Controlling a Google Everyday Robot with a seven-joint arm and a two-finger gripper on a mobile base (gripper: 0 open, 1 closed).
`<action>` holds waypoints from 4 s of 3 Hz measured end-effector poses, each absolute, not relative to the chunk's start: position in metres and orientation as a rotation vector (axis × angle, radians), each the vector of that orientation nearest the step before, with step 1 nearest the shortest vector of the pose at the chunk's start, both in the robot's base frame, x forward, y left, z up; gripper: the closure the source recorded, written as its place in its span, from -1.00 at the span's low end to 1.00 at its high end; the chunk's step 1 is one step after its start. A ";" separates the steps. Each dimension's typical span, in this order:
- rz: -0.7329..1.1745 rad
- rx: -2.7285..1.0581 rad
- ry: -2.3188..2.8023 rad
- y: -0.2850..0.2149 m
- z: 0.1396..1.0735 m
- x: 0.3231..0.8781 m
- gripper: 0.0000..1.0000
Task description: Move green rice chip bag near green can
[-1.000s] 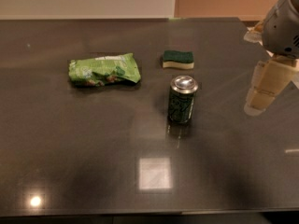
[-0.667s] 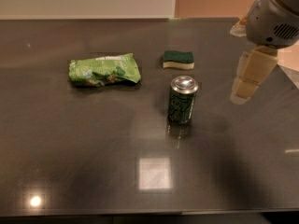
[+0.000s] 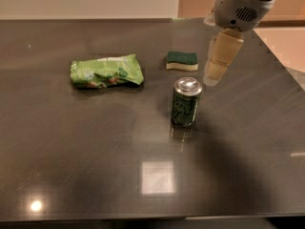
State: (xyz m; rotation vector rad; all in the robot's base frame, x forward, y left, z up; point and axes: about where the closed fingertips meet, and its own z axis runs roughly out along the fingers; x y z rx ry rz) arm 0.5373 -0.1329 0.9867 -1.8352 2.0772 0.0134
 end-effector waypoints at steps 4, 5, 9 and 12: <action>0.081 -1.976 2.013 -0.015 0.945 0.605 -1.00; 0.096 -2.005 2.011 0.014 0.929 0.622 -1.00; -0.038 -2.040 2.047 0.102 0.856 0.665 -1.00; -0.002 -2.045 2.023 0.111 0.846 0.668 -0.17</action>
Offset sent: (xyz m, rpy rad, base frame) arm 0.0526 0.1020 -0.0297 -0.0249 0.0728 0.1157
